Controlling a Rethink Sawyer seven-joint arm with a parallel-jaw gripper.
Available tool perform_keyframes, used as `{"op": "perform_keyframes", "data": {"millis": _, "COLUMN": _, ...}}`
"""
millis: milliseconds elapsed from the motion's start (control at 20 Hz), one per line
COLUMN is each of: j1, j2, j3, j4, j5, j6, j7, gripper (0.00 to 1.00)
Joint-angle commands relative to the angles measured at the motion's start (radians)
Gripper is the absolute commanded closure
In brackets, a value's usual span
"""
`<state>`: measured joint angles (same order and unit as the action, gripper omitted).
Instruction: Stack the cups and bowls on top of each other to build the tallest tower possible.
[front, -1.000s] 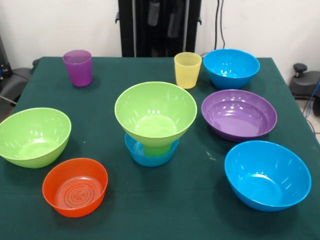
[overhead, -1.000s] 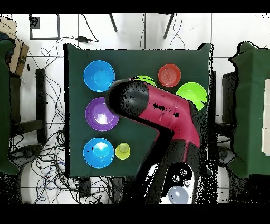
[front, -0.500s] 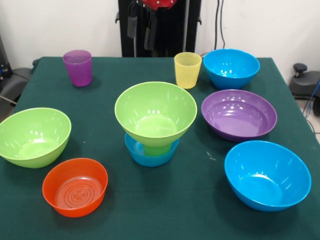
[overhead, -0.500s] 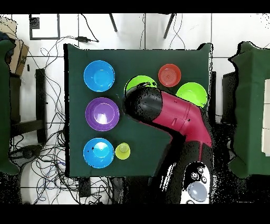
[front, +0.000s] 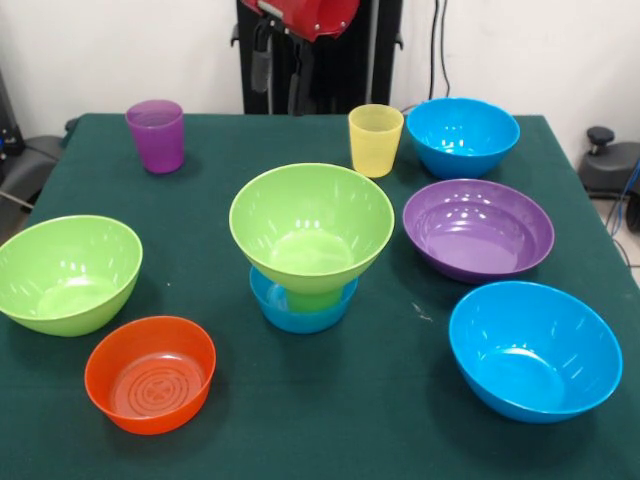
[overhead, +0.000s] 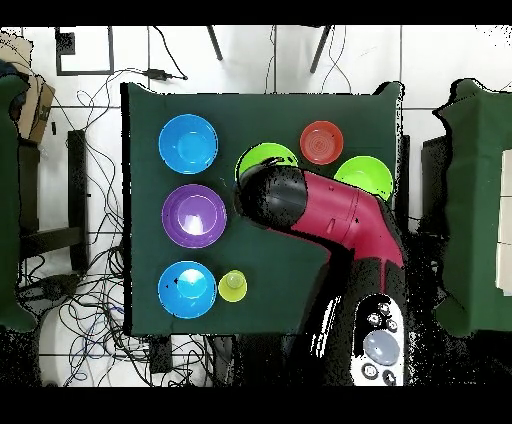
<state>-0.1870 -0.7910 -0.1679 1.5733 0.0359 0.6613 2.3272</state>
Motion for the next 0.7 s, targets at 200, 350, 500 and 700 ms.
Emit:
{"op": "perform_keyframes", "data": {"millis": 200, "j1": -0.077, "j2": 0.022, "j3": 0.178, "j4": 0.075, "j5": -0.128, "j6": -0.021, "j7": -0.235, "gripper": 0.00}}
{"op": "perform_keyframes", "data": {"millis": 350, "j1": -0.095, "j2": 0.014, "j3": 0.201, "j4": 0.089, "j5": -0.138, "j6": -0.024, "j7": -0.236, "gripper": 0.00}}
{"op": "perform_keyframes", "data": {"millis": 500, "j1": -0.124, "j2": 0.007, "j3": 0.224, "j4": 0.101, "j5": -0.153, "j6": -0.026, "j7": -0.240, "gripper": 0.00}}
{"op": "perform_keyframes", "data": {"millis": 700, "j1": -0.148, "j2": -0.007, "j3": 0.238, "j4": 0.135, "j5": -0.180, "j6": -0.051, "j7": -0.231, "gripper": 0.00}}
